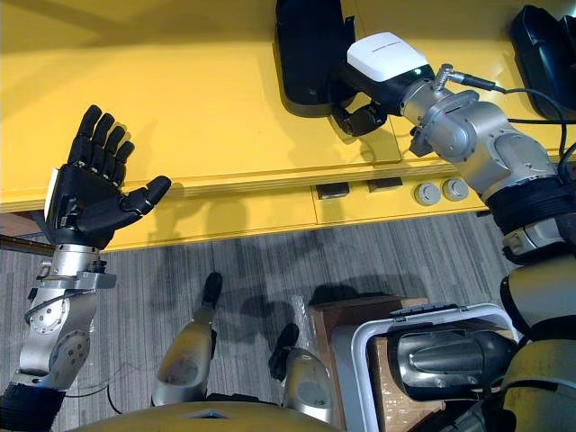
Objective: Walk over and take three plastic housings, then place them on the shelf
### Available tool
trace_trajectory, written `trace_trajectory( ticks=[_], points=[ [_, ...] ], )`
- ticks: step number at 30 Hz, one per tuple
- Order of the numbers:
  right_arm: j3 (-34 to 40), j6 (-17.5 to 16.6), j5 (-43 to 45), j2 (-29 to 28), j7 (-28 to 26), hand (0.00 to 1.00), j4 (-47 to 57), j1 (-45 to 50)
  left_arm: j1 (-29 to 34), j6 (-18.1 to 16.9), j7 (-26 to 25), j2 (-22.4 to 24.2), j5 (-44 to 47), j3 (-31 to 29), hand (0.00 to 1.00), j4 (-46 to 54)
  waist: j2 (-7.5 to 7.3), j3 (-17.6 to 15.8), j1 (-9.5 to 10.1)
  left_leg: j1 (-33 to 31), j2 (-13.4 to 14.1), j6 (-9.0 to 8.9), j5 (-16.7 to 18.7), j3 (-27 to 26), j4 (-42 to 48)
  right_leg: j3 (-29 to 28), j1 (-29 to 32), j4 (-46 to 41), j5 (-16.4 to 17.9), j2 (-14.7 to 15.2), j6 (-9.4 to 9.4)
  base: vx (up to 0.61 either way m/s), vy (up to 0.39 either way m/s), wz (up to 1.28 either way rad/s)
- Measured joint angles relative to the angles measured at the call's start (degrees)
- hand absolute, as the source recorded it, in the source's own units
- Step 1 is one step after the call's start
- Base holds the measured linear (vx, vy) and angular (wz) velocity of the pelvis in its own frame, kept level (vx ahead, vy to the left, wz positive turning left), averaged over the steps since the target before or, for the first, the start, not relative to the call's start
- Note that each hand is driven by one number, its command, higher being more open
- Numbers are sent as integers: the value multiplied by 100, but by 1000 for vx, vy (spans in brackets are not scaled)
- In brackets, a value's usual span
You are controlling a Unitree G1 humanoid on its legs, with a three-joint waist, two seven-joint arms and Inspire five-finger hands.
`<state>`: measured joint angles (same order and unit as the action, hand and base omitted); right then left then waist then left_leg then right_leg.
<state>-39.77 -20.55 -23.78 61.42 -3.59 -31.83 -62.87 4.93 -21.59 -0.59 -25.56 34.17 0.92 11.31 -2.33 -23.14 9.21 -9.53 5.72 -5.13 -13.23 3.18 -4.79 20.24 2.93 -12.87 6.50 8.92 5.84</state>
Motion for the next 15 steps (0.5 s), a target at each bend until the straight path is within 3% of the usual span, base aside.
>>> trace_trajectory(
  ticks=[15],
  points=[
    [-21, -8, -42, 128, -81, 100, 41, 195, 10, 0, 94, -2, 122, -8, 100, -4, -10, 13, -7, -3, -6, 0, 1, -3, -1, 2, 6, -12, 1, 4, 1, -1, -13, 0]
  ],
)
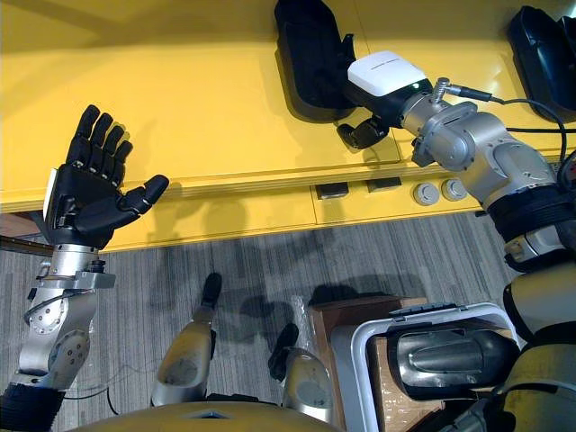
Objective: Walk over and take three plastic housings, then place them on the shelf
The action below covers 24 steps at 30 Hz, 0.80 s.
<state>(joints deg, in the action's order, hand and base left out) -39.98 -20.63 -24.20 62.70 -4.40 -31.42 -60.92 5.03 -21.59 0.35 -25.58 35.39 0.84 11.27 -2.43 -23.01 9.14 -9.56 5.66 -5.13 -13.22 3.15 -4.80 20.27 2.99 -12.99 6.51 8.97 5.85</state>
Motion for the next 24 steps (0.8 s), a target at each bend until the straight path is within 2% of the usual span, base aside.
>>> trace_trajectory(
  ticks=[6, 11, 15, 20, 23, 24],
  points=[
    [-12, -98, -27, 43, 331, 100, -3, 152, 27, 62, 70, 6, 3, 38, 100, -126, -4, 190, -8, 4, -13, 1, 0, -1, -2, 9, -9, 7, 3, 5, 0, 0, 0, 0],
    [68, -285, -22, 44, 609, 100, 48, 169, 200, 72, 164, 66, 4, 69, 100, -207, 0, 373, -128, 42, -10, 0, 0, -3, -6, 12, -47, 11, 4, 4, -2, 0, 0, 0],
    [282, -356, -11, 45, 609, 100, 148, 246, 243, 183, 212, 130, 3, 85, 100, -228, 15, 444, -167, 178, -2, -13, 54, -19, -26, 4, -186, 46, 5, 1, -1, -14, -11, -2],
    [491, -443, 107, 282, 560, 100, 549, 505, 423, 309, 387, 258, 3, 164, 100, -250, 44, 814, -176, 217, -10, 10, 99, -74, -28, -6, -256, 185, -13, -8, 23, 21, -27, -5],
    [773, -412, 436, 284, 283, 100, 658, 650, 461, 426, 395, 264, 3, 235, 100, -250, 52, 895, -198, 348, -24, 12, 101, -102, -26, -14, -401, 240, -23, -8, 36, 48, -39, -2],
    [881, -310, 606, 281, 162, 100, 720, 744, 458, 437, 404, 272, 3, 285, 100, -250, 54, 945, -196, 351, -23, 12, 102, -109, -26, -15, -413, 258, -23, -10, 35, 0, 0, 0]
  ],
)
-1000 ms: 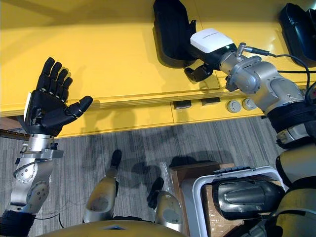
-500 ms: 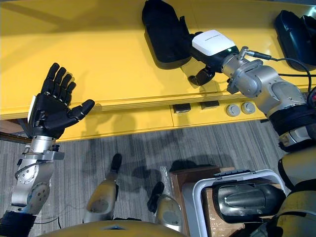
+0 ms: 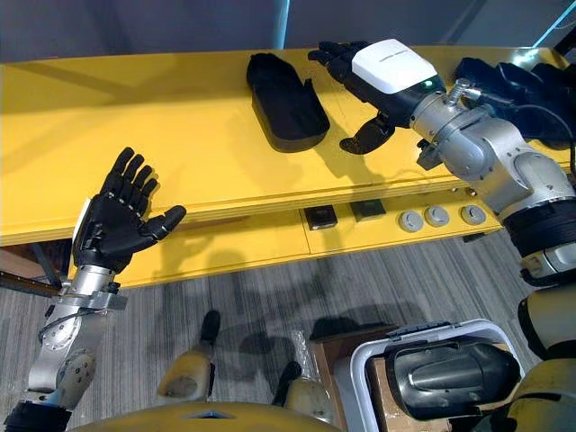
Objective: Walk over and take three plastic housings, then place them on the shelf
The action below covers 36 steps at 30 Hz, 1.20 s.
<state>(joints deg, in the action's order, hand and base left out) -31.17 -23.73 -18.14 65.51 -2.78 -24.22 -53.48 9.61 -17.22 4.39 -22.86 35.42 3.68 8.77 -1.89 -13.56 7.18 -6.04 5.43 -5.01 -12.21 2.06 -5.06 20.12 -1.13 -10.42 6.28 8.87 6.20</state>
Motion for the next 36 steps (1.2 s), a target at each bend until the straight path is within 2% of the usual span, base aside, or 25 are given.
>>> trace_trajectory(
  ticks=[3, 4, 5, 6, 8, 10, 15, 19, 24, 27, 30, 32, 36],
  points=[
    [749, 800, 1025, -330, -368, 100, 128, 539, -1, 59, 56, 130, -11, 105, 100, 0, 12, 88, 2, 66, 13, -3, 5, -3, -1, -7, -103, 71, -17, -3, 4, 0, 0, 0],
    [1058, 1246, 1531, -575, -539, 100, 119, 626, -1, 131, 70, 200, -16, 111, 100, 1, 34, 115, -6, 77, 4, -4, 4, -13, -1, -8, -104, 70, -30, -3, -1, -36, -1, -5],
    [1634, 1872, 2288, -971, -708, 100, -20, 742, -2, 251, 88, 340, -37, 114, 100, 0, 101, 161, -9, 87, -23, 2, -5, -27, 1, -7, -103, 68, -48, -4, 2, -39, 1, -5],
    [1871, 2098, 2573, -1103, -745, 100, -73, 799, -1, 293, 89, 401, -59, 114, 100, 1, 130, 179, -11, 90, -31, 6, -8, -27, -2, -7, -105, 67, -52, -5, 7, -56, 2, -2],
    [2481, 2837, 3264, -1565, -800, 100, -299, 936, 0, 399, 83, 541, -62, 111, 100, 3, 257, 254, -81, 95, -71, 29, -25, -28, -4, -18, -107, 64, -69, 16, 25, -49, -1, 1],
    [2622, 3012, 3596, -1868, -814, 100, -366, 1135, -1, 401, 69, 607, -61, 78, 100, 18, 309, 285, -135, 94, -74, 37, -35, -40, -4, -35, -98, 68, -92, 20, 26, -37, 7, -4],
    [2622, 3055, 4262, -2539, -1018, 100, -382, 1458, -15, 418, 35, 764, -73, 78, 100, 37, 396, 283, -267, 60, -70, 31, -40, -69, -3, -85, -27, 71, -131, 20, 34, -44, -12, -4],
    [2622, 3035, 4821, -2676, -1322, 100, -383, 1447, -30, 489, 0, 808, -71, 77, 100, 79, 441, 264, -223, 15, -68, 26, -7, -32, -2, -84, -9, 84, -151, 15, 45, -18, -15, 3],
    [2622, 2839, 5049, -2743, -1716, 100, -450, 1428, -32, 521, -14, 802, -69, 98, 100, 79, 439, 262, -167, -41, -67, 67, -56, 0, 17, -64, -5, 111, -172, 15, 58, 22, -34, 5],
    [2621, 2781, 5052, -2743, -1771, 100, -651, 1352, -38, 520, -14, 772, -67, 105, 100, 78, 441, 249, -127, -40, -74, 69, -57, 16, 18, -37, -8, 83, -170, 36, 56, 28, -36, 5],
    [2618, 2746, 5048, -2742, -1769, 100, -1011, 969, -130, 517, -9, 700, -58, 107, 100, 79, 494, 56, -128, -38, -72, 62, -69, 71, 17, 0, -16, 32, -157, 30, 41, -29, -34, 7],
    [2617, 2573, 5041, -2742, -1708, 100, -1150, 739, -192, 517, -11, 681, -57, 110, 100, 78, 539, -121, -125, -50, -69, 58, -42, 93, 15, 7, 16, -33, -147, 36, 30, -59, -20, 4],
    [2611, 2393, 5022, -2742, -1530, 100, -1179, 683, -242, 481, -25, 632, -54, 112, 100, 79, 535, -204, -82, -113, -77, 68, -52, 133, 16, 54, 60, -63, -136, 58, 21, -15, -26, 6]
  ],
)
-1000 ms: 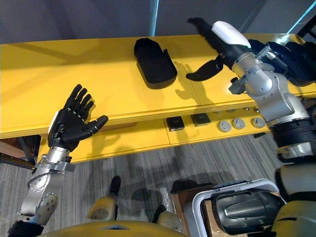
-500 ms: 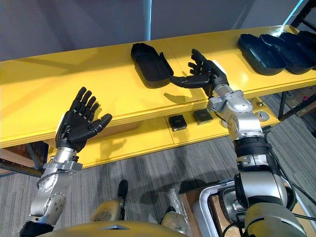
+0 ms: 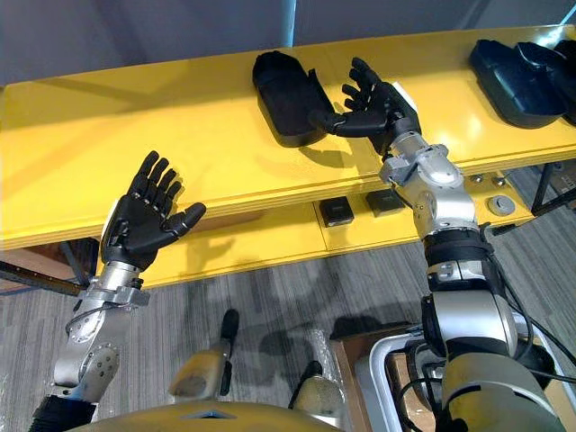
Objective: Walk over and take three plastic housings, then place them on the shelf
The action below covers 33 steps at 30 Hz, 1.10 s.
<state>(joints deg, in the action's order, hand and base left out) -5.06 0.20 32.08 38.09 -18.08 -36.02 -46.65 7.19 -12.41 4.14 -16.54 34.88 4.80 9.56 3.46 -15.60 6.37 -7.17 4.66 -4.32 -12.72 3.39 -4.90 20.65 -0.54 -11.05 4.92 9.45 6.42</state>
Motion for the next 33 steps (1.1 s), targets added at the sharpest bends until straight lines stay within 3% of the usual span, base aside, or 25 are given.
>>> trace_trajectory(
  ticks=[15, 33],
  points=[
    [-128, -59, -4, 0, -135, 100, -418, -420, -88, -210, -101, -32, 41, 2, 100, 15, -18, -335, -7, -131, -20, -16, -96, 4, 3, -25, 385, -602, 300, 143, -49, 2, -39, 1],
    [-401, -60, 18, 0, -505, 100, -444, -665, -259, -267, -110, -40, 41, 0, 100, 130, -4, -580, -10, -203, -12, -39, -115, 8, 4, -46, 554, -819, 364, 188, -76, -9, -40, 0]
  ],
)
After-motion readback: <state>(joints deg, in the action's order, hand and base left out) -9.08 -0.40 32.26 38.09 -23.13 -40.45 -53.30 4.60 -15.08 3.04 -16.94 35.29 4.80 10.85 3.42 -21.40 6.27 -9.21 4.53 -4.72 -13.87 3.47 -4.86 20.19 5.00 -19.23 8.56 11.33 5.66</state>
